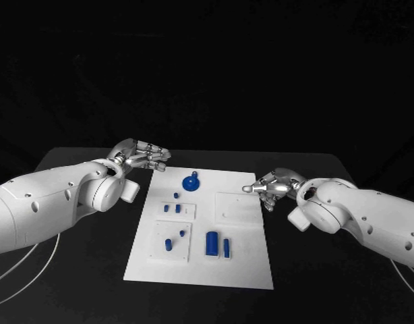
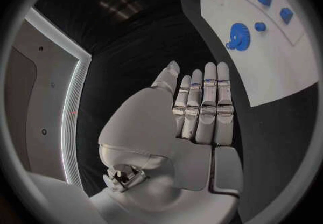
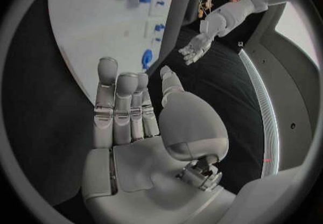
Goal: Assemble the parts on the task board
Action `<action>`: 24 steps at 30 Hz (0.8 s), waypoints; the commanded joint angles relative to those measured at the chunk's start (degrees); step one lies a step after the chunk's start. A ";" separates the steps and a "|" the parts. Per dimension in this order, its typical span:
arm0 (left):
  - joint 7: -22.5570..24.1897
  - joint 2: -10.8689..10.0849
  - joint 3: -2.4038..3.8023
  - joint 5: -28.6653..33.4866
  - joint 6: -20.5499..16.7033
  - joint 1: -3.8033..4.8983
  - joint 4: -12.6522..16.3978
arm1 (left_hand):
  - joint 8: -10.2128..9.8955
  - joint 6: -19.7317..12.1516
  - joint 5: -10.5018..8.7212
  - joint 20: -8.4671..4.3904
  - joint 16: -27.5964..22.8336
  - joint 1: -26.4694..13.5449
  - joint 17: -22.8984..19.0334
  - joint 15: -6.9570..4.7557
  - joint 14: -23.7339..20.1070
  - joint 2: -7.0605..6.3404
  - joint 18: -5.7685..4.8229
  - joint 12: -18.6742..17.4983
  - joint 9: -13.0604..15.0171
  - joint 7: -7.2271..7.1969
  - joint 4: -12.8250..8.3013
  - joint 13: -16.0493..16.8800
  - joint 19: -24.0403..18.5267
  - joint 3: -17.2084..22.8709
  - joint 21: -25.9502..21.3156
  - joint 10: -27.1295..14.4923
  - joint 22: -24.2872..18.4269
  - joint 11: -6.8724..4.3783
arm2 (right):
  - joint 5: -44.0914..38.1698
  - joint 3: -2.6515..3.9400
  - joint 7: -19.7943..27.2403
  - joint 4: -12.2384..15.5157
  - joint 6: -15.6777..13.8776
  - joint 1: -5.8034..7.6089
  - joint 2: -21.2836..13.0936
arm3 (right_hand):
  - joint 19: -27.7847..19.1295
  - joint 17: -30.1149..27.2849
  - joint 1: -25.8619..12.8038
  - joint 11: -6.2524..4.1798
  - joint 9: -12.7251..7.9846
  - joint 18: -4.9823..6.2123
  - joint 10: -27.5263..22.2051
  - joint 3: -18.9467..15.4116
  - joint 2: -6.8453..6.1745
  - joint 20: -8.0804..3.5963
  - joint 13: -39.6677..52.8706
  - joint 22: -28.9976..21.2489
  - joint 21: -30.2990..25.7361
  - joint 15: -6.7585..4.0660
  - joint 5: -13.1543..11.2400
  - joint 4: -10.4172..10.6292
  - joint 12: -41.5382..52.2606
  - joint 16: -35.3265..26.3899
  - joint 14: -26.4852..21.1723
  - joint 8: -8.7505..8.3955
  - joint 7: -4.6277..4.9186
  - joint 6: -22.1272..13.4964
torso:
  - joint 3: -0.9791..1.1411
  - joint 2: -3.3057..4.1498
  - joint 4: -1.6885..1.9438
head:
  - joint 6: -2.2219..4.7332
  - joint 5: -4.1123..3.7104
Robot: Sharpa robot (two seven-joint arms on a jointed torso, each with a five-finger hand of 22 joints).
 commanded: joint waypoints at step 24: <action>4.88 6.64 0.25 12.27 1.79 -1.21 -10.88 | -3.95 -62.40 -11.13 -2.93 -3.94 -30.67 -6.48 -3.80 -74.01 -1.05 -3.97 -3.78 -3.67 -6.48 -0.89 -3.31 -65.39 0.24 -4.38 -70.12 -23.30 -4.92 | 18.34 0.74 23.03 -24.89 -1.99 3.06 13.83 | -83.94 -47.79 -22.48 1.42 -3.90 -3.90 -72.05 10.11 -2.36 6.22 -54.02 -70.75 -15.79 4.80 -20.86 3.90 -40.30 -49.43 -38.92 -3.50 -4.03 -66.27 | 0.90 -3.46 -0.18 | 3.86 1.19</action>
